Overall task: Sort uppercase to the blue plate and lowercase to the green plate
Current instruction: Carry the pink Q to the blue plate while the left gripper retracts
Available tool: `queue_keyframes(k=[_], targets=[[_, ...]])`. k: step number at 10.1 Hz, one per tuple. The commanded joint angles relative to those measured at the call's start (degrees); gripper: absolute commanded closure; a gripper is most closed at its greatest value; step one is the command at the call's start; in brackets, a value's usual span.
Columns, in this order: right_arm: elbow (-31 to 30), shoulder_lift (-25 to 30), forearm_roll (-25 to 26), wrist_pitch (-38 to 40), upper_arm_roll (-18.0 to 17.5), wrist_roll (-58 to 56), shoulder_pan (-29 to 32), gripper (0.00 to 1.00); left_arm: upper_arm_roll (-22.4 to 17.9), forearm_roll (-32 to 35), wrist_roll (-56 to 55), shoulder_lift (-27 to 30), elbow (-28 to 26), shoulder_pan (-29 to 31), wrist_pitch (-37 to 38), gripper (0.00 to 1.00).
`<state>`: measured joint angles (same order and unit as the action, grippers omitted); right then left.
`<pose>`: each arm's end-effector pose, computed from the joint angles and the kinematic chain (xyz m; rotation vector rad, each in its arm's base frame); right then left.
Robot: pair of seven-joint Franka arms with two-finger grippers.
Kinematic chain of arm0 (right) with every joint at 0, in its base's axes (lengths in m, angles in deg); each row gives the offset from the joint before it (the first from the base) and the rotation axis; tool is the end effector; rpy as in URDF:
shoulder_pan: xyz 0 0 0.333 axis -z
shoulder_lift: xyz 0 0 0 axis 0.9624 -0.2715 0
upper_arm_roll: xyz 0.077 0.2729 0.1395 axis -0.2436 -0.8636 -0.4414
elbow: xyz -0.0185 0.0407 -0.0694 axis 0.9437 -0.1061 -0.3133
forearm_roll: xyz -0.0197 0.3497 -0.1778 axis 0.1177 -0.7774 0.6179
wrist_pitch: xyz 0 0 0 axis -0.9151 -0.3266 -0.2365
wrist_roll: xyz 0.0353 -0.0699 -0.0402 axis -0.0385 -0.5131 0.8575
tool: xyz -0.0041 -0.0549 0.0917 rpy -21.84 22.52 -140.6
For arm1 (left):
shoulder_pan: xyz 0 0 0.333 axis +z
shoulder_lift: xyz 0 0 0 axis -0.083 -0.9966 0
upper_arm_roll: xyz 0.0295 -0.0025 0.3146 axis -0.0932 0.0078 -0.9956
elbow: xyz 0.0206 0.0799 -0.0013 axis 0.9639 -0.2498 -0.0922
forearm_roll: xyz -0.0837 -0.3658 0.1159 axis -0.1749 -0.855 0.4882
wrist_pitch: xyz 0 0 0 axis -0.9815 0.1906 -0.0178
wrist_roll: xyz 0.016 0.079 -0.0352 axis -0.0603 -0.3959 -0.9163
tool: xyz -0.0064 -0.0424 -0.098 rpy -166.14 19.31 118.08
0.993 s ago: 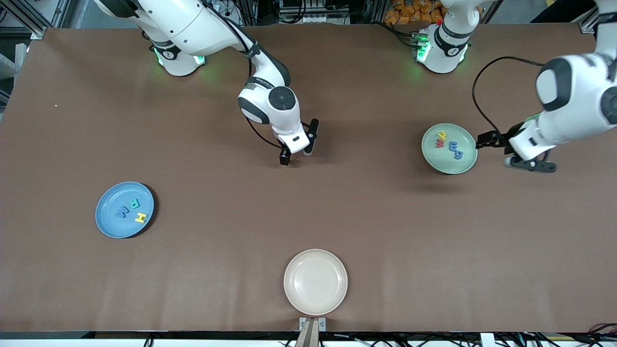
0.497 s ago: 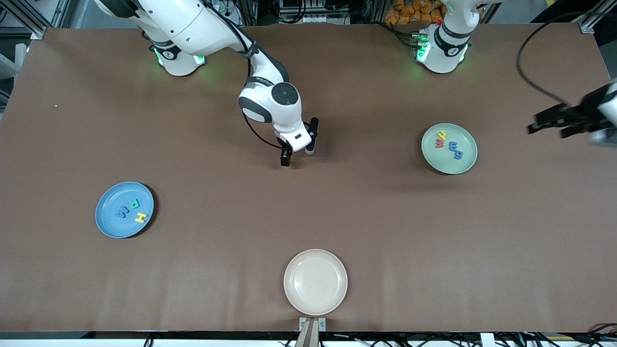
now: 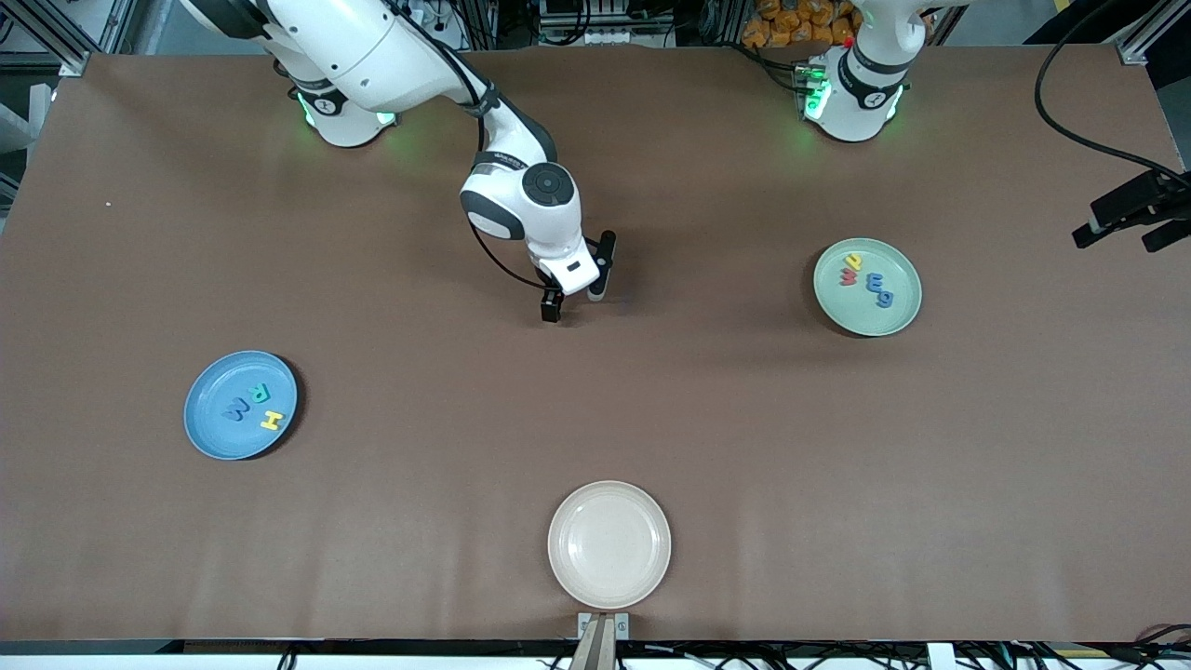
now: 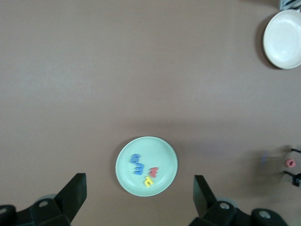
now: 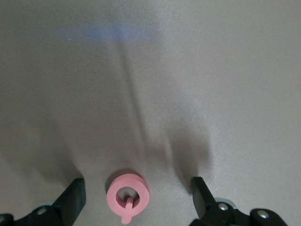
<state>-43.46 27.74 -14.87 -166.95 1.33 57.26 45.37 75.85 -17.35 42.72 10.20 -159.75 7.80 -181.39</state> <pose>0.4110 0.4560 0.1667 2.3919 1.9386 0.0374 0.5359 0.0549 0.6149 2.9645 0.0666 0.1248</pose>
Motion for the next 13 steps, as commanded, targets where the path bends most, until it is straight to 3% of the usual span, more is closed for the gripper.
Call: queue_keyframes(k=[1,2,3,4,8,13], targets=[[-1.1,-0.1,1.5,-0.7,-0.8,1.4,1.3,0.0,2.0,5.1,-2.6,-2.2,4.8,-1.4,1.1,0.0],[-1.1,-0.1,1.5,-0.7,-0.8,1.4,1.3,0.49,2.0,7.5,-3.5,-2.9,6.3,-2.4,1.1,0.0],[-1.1,0.1,1.5,-0.7,-1.1,1.4,1.3,0.9,2.5,7.5,-4.0,-3.9,7.5,-3.2,1.1,0.0],[-1.2,0.3,1.5,-0.5,-1.4,1.4,1.3,1.0,3.4,7.2,-4.2,-4.7,8.2,-3.3,1.0,0.0],[-1.1,2.5,1.5,1.4,-1.5,1.5,2.0,1.0,4.2,6.8,-4.9,-5.1,8.4,-4.7,0.6,0.0],[2.6,10.9,1.1,20.4,-2.3,1.6,10.3,1.0,2.0,10.5,-5.1,-4.8,8.4,-11.2,0.6,0.0]])
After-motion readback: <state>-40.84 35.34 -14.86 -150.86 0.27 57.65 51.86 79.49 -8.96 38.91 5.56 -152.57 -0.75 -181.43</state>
